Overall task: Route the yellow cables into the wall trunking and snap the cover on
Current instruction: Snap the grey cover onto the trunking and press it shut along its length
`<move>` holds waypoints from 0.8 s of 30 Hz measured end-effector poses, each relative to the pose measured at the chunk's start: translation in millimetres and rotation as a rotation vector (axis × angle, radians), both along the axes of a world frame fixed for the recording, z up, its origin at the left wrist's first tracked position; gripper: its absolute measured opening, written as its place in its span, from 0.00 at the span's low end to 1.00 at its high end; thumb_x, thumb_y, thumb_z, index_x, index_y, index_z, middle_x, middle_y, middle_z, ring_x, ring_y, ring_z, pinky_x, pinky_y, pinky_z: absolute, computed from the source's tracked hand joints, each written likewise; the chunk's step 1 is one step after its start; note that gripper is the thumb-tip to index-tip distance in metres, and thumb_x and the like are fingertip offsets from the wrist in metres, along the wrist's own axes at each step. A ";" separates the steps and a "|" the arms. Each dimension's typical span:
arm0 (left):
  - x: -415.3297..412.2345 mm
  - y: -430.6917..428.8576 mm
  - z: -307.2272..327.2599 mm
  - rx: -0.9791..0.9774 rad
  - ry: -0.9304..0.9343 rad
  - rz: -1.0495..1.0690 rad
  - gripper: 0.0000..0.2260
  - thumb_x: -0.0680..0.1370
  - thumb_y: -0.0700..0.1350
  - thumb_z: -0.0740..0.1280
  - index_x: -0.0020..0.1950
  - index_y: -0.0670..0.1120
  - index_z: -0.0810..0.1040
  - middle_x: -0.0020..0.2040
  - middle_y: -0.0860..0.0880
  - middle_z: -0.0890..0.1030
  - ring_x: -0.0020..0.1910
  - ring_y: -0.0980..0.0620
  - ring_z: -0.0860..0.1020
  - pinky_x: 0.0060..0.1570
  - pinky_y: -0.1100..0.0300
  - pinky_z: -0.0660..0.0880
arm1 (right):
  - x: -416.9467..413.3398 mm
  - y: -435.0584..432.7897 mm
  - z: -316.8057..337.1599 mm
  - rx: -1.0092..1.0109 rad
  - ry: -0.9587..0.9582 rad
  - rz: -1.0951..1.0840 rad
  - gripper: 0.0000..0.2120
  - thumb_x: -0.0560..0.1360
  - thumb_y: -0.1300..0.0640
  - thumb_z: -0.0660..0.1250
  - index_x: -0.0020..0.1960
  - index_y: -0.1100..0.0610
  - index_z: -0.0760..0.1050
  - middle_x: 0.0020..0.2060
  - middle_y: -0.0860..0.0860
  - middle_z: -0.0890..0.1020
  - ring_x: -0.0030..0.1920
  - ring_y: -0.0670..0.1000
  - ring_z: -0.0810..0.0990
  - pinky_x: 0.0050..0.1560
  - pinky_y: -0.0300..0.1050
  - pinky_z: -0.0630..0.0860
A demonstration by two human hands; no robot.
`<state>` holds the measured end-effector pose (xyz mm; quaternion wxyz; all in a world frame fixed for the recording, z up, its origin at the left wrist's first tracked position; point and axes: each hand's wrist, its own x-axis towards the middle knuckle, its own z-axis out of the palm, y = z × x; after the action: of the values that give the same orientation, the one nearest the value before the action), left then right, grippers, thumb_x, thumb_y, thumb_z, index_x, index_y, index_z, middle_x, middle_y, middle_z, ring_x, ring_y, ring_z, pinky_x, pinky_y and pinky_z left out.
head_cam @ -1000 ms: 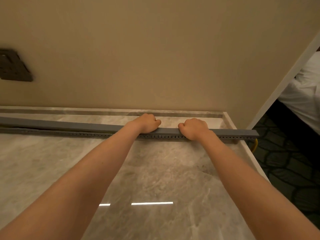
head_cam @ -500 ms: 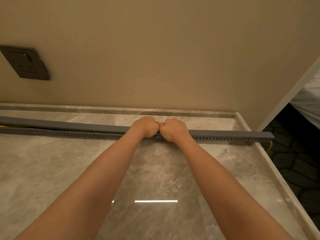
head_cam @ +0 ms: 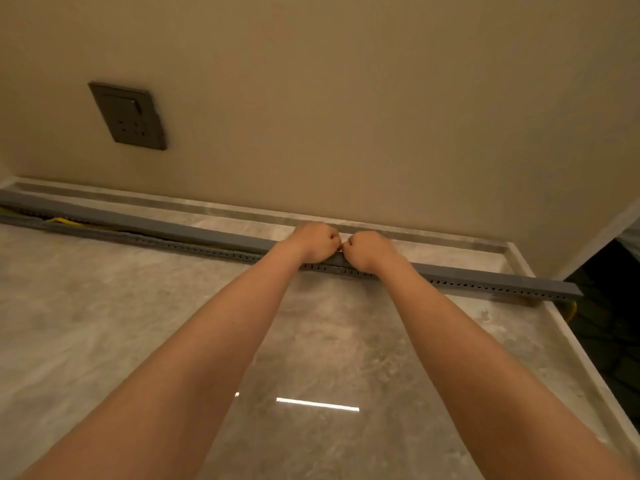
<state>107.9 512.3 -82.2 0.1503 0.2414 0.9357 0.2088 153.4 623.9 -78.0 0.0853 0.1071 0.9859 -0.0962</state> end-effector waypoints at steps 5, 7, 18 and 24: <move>-10.0 -56.3 17.6 0.017 0.095 0.071 0.14 0.80 0.44 0.57 0.54 0.41 0.79 0.56 0.39 0.80 0.56 0.41 0.76 0.52 0.53 0.72 | -12.9 -60.9 11.3 -0.019 0.094 0.141 0.16 0.78 0.56 0.54 0.60 0.58 0.75 0.59 0.60 0.78 0.60 0.60 0.75 0.55 0.50 0.73; -15.2 -83.8 20.9 -0.002 0.122 0.102 0.13 0.79 0.44 0.58 0.56 0.43 0.79 0.59 0.41 0.80 0.59 0.42 0.76 0.55 0.54 0.72 | -16.6 -86.3 15.5 -0.025 0.105 0.176 0.16 0.77 0.56 0.56 0.62 0.58 0.73 0.61 0.59 0.77 0.62 0.60 0.74 0.57 0.51 0.72; -27.8 -229.4 38.4 -0.013 0.165 0.270 0.14 0.77 0.42 0.59 0.61 0.46 0.77 0.63 0.44 0.78 0.64 0.43 0.74 0.62 0.53 0.72 | -41.7 -222.7 34.7 -0.031 0.117 0.289 0.16 0.77 0.55 0.57 0.63 0.56 0.73 0.63 0.57 0.77 0.64 0.59 0.73 0.63 0.53 0.71; -31.8 -298.6 38.3 -0.057 0.174 0.283 0.13 0.77 0.45 0.62 0.59 0.45 0.76 0.61 0.42 0.79 0.62 0.42 0.76 0.61 0.50 0.73 | -50.7 -295.2 34.0 -0.070 0.158 0.308 0.16 0.79 0.54 0.55 0.62 0.58 0.73 0.62 0.61 0.75 0.64 0.61 0.71 0.62 0.55 0.71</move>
<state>76.1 213.7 -43.8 0.0446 0.1200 0.9754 0.1797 102.7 328.7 -44.0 0.0251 -0.0560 0.9903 -0.1243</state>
